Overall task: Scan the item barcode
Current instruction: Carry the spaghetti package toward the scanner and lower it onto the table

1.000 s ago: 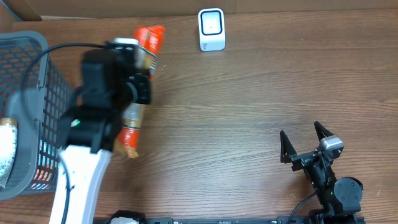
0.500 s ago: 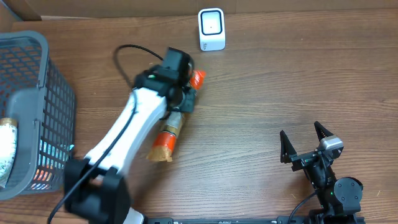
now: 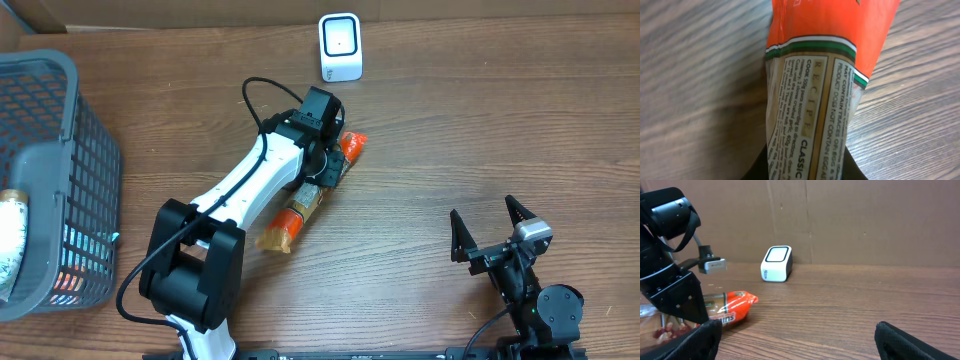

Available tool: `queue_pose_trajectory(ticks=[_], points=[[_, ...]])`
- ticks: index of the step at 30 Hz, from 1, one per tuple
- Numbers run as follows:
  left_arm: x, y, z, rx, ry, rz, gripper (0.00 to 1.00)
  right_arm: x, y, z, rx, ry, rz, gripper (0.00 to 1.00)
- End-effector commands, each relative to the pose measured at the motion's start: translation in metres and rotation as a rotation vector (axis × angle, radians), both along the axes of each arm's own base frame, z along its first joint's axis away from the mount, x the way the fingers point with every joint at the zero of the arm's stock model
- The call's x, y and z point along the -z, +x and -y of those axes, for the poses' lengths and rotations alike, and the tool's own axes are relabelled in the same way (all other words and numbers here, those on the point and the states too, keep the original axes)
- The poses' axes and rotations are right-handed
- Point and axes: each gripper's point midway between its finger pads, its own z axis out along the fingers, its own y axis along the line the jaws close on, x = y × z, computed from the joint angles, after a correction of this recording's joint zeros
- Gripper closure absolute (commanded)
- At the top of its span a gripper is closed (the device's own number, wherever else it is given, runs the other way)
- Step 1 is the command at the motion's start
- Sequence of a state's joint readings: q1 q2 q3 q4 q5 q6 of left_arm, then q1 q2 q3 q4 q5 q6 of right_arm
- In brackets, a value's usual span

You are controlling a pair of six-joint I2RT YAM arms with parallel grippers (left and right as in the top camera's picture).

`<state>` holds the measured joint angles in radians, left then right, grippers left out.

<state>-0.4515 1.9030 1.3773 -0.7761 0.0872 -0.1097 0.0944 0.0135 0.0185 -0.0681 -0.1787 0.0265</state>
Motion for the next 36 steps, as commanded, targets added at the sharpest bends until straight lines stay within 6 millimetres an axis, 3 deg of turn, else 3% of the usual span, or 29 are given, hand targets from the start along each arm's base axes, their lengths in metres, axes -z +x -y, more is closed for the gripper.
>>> queue_pose_trajectory(ticks=[1,14,21,36], points=[[-0.017,0.007,0.022,0.196,-0.061,0.068,0.96,0.002,0.000,-0.001,-0.003,0.004,0.004,0.00],[-0.026,-0.006,0.051,0.670,-0.146,0.168,0.96,0.002,0.000,-0.001,-0.003,0.004,0.004,0.00],[-0.029,-0.008,0.057,0.693,-0.185,0.175,0.96,0.002,0.000,-0.001,-0.003,0.004,0.004,0.00],[-0.014,-0.011,0.076,0.723,-0.181,0.173,0.96,0.002,0.000,-0.001,-0.003,0.004,0.004,0.00]])
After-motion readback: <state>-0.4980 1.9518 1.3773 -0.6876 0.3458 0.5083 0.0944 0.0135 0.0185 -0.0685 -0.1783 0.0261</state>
